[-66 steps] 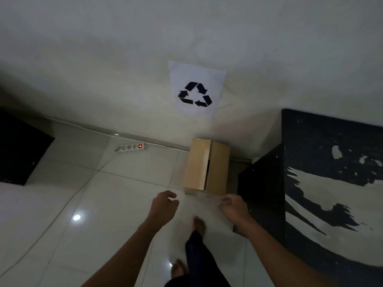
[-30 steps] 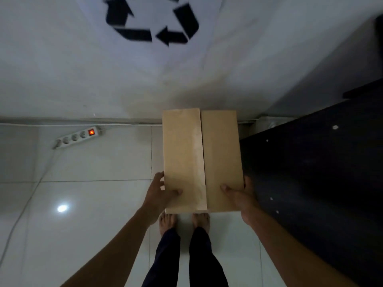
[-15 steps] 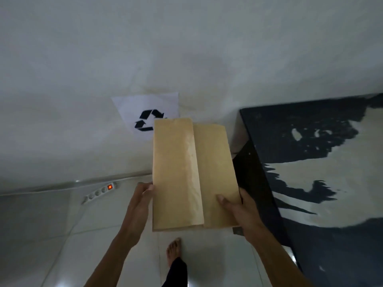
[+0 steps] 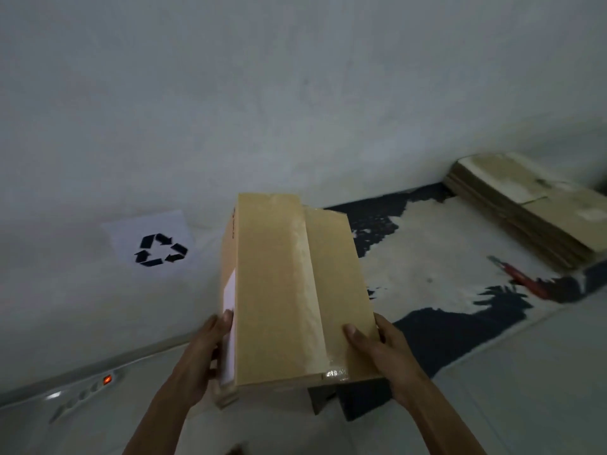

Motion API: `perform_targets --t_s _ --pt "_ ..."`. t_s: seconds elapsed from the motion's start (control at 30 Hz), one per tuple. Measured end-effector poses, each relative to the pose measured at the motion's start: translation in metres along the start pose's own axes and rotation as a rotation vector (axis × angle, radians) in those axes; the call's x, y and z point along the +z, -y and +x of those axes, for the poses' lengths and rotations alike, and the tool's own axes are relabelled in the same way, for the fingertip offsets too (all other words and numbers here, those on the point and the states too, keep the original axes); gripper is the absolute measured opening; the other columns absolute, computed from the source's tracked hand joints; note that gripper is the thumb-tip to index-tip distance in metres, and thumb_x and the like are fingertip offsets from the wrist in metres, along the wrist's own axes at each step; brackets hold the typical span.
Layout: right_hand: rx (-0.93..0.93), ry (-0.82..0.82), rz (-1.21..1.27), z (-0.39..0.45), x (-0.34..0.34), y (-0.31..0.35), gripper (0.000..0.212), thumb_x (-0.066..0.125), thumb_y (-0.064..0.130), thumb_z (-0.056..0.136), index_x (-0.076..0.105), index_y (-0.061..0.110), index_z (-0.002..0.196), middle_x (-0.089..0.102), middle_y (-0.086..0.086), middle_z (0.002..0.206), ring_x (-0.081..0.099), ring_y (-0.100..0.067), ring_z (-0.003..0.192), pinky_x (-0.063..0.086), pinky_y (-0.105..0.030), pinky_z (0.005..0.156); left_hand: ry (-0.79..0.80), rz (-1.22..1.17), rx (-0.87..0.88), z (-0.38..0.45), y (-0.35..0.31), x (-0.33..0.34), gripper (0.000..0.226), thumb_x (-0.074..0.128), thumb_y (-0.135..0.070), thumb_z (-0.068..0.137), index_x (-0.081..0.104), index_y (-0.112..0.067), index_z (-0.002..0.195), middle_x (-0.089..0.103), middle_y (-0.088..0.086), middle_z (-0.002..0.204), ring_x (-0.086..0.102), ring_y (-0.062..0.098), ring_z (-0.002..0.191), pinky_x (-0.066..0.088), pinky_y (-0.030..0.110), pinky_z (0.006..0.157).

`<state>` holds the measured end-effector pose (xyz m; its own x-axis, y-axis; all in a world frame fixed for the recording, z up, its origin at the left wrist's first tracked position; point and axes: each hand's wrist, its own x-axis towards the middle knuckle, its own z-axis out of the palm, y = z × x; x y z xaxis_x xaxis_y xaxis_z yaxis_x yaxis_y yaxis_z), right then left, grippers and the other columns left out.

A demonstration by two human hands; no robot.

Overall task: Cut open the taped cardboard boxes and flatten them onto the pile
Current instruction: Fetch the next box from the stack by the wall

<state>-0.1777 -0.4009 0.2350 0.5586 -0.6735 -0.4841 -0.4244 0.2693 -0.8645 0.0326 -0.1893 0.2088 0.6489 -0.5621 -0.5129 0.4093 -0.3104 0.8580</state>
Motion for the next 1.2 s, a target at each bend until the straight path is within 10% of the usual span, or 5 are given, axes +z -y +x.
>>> perform_targets --t_s 0.23,0.4,0.6,0.9,1.2 --pt "-0.04 -0.076 0.097 0.004 -0.101 0.008 0.065 0.073 0.05 0.077 0.051 0.03 0.135 0.058 0.008 0.12 0.059 -0.012 0.104 0.049 -0.029 0.076 0.023 -0.051 0.135 0.006 -0.028 0.085 0.125 0.083 -0.081 0.022 0.058 -0.011 0.122 0.067 0.015 0.118 0.063 0.036 0.107 0.052 0.048 0.088" --pt "-0.008 -0.034 0.16 0.048 -0.145 0.016 0.068 0.07 0.055 0.073 0.05 0.037 0.134 0.054 0.008 0.12 0.057 -0.015 0.105 0.051 -0.037 0.085 0.148 -0.27 -0.009 0.041 -0.049 0.142 0.078 0.076 -0.048 0.074 0.056 -0.002 0.133 0.071 0.019 0.108 0.065 0.037 0.092 0.051 0.044 0.076" --pt "-0.037 -0.05 0.046 0.117 -0.193 0.042 0.053 0.06 0.043 0.093 0.042 0.041 0.143 0.055 0.005 0.13 0.055 -0.016 0.113 0.048 -0.036 0.092 0.188 -0.297 -0.039 0.101 -0.077 0.199 0.123 0.097 -0.058 0.022 0.059 -0.01 0.129 0.072 0.02 0.109 0.068 0.039 0.092 0.056 0.047 0.076" --pt "0.204 0.256 0.272 0.203 -0.223 0.068 0.08 0.037 0.082 0.079 0.051 0.034 0.14 0.056 -0.011 0.139 0.055 -0.033 0.126 0.04 -0.057 0.108 0.012 -0.032 0.154 0.14 -0.123 0.267 0.113 0.092 -0.059 0.041 0.048 -0.031 0.141 0.069 0.0 0.118 0.069 0.027 0.103 0.055 0.053 0.09" --pt "0.271 0.354 0.57 0.25 -0.243 0.073 0.069 0.036 0.068 0.094 0.06 0.016 0.131 0.066 -0.016 0.126 0.064 -0.035 0.114 0.046 -0.053 0.103 -0.182 0.493 0.265 0.169 -0.154 0.378 0.122 0.079 -0.064 0.059 0.009 -0.037 0.155 0.044 0.004 0.146 0.051 0.03 0.124 0.045 0.056 0.102"
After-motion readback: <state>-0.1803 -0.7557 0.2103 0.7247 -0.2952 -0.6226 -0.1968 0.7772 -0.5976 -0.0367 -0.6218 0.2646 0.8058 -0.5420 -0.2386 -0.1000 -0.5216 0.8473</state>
